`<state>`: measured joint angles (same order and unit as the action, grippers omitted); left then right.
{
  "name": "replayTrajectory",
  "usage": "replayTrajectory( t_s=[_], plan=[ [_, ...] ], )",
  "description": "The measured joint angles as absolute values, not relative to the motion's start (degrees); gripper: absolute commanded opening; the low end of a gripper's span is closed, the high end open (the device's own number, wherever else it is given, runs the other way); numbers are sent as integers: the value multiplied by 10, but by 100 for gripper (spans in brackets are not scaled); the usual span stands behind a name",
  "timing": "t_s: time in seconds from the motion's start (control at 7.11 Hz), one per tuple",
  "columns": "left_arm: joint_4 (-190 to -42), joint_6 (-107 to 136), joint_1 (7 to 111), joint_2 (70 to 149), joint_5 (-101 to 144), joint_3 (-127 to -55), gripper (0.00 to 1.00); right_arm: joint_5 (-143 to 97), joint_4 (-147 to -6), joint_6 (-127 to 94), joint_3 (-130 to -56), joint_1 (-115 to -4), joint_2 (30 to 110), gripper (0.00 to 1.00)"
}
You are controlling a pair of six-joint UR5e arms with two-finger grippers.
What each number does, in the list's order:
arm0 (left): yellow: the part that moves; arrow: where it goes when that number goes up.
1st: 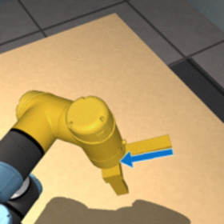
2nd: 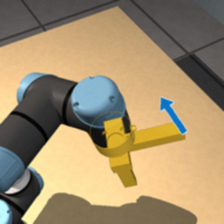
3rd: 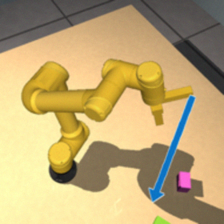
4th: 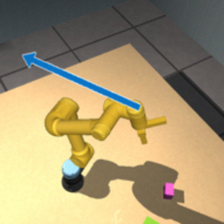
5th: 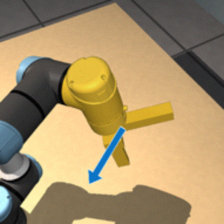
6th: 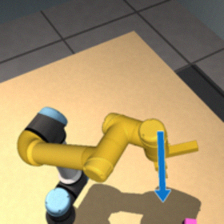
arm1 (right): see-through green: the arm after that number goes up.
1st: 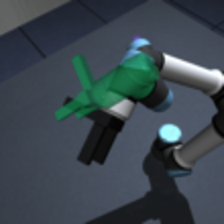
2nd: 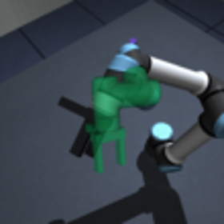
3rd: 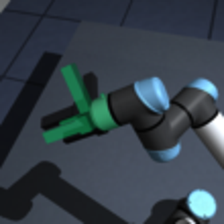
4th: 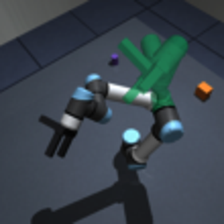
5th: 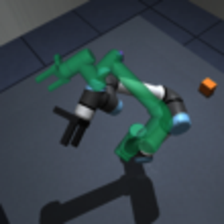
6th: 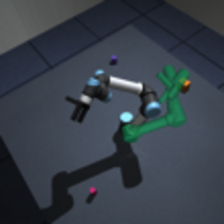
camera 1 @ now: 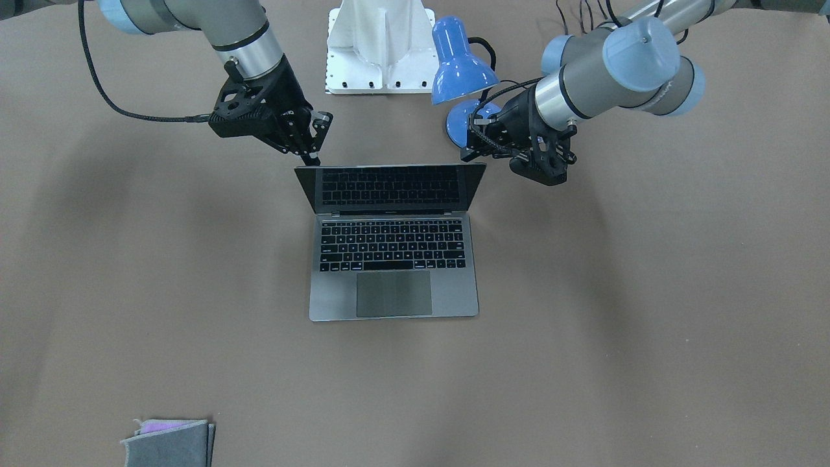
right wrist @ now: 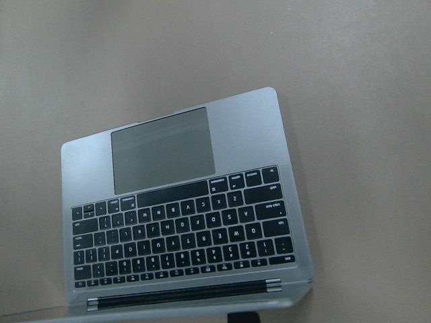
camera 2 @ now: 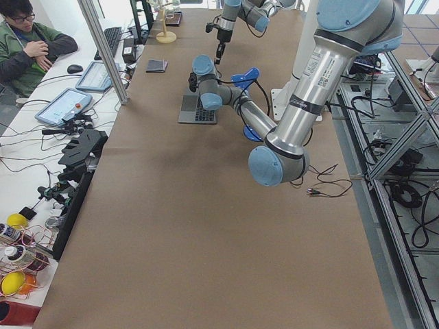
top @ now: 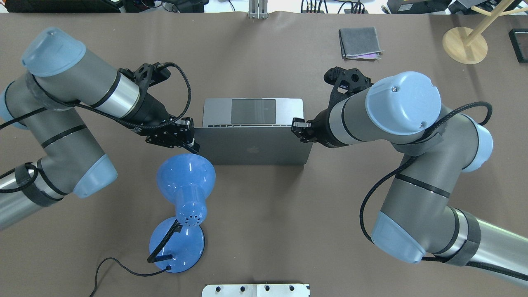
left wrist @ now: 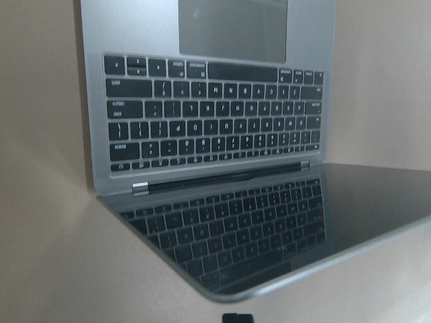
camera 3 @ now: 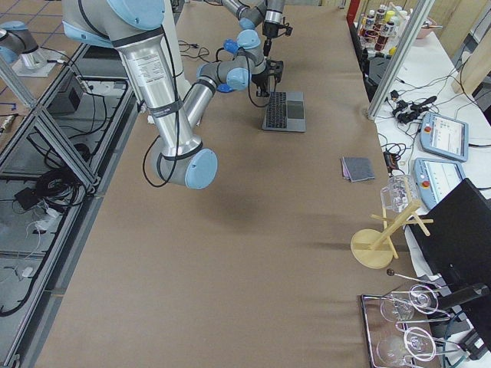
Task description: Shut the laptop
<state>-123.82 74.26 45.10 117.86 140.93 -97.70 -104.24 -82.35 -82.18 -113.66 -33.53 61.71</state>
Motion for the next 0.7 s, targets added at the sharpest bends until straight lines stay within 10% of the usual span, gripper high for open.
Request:
replayTrajectory(
  t_s=[0.7],
  plan=[
    [-1202, 705, 484, 1235, 1408, -918, 0, -1058, -822, -805, -1055, -367, 565, 0]
  ],
)
